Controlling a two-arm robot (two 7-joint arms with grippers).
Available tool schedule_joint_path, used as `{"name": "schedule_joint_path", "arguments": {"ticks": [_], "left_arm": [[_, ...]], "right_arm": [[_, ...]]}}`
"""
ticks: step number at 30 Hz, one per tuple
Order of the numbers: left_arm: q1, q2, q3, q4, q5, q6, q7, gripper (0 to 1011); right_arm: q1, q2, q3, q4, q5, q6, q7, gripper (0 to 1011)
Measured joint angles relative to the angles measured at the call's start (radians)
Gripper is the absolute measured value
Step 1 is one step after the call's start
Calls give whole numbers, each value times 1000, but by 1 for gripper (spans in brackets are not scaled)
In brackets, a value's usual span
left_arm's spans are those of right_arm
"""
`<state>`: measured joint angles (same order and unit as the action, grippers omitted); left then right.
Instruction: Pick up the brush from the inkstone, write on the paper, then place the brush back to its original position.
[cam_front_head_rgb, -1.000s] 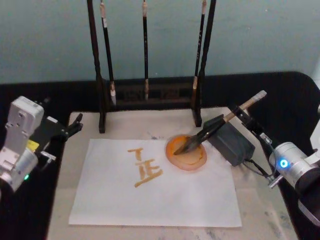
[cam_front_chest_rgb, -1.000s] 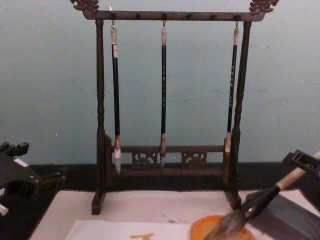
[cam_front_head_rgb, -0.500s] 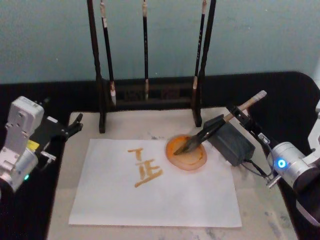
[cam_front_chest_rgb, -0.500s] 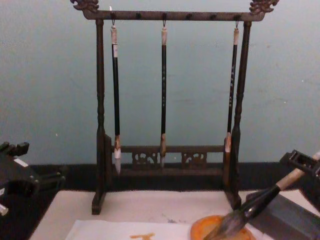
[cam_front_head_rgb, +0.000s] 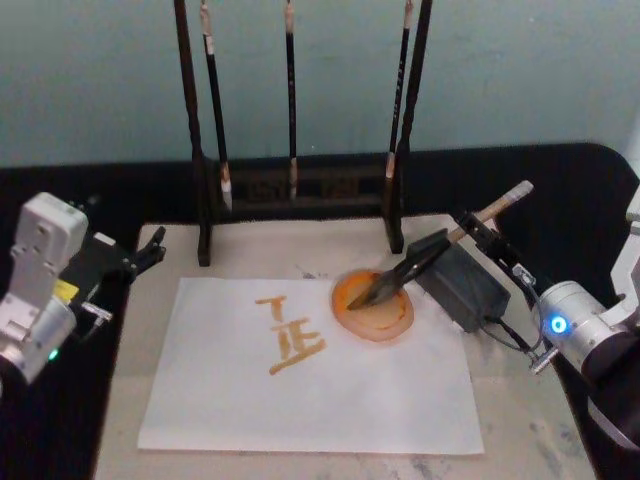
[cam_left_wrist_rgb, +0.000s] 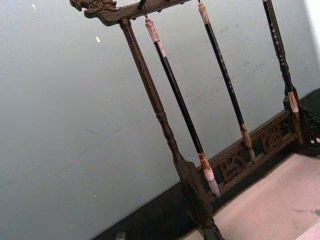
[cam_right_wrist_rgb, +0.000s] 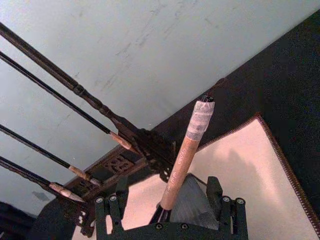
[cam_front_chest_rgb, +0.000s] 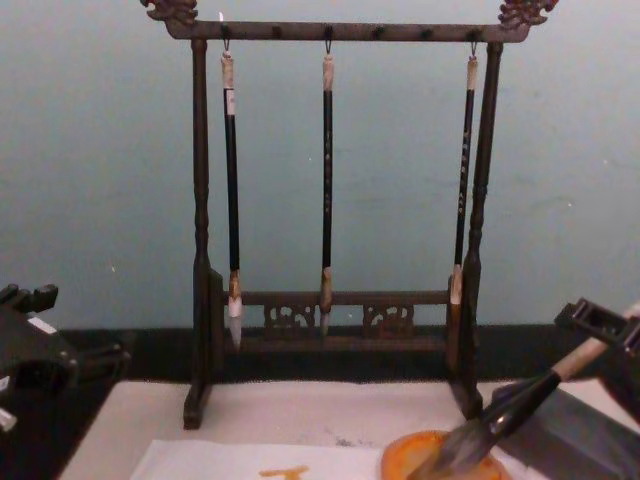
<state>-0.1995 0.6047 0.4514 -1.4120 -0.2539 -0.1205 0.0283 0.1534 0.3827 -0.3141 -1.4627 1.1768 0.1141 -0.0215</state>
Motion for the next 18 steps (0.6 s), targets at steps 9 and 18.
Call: {"name": "schedule_joint_path", "arguments": {"ticks": [9,18], "left_arm": [[0,0,0,0,0,0,0,1010],[0,0,0,0,0,0,0,1010]], "right_arm": [[0,-1,3,0,1,1,1,1000],[-1,-2,4,0,2,3,2,1000]]}}
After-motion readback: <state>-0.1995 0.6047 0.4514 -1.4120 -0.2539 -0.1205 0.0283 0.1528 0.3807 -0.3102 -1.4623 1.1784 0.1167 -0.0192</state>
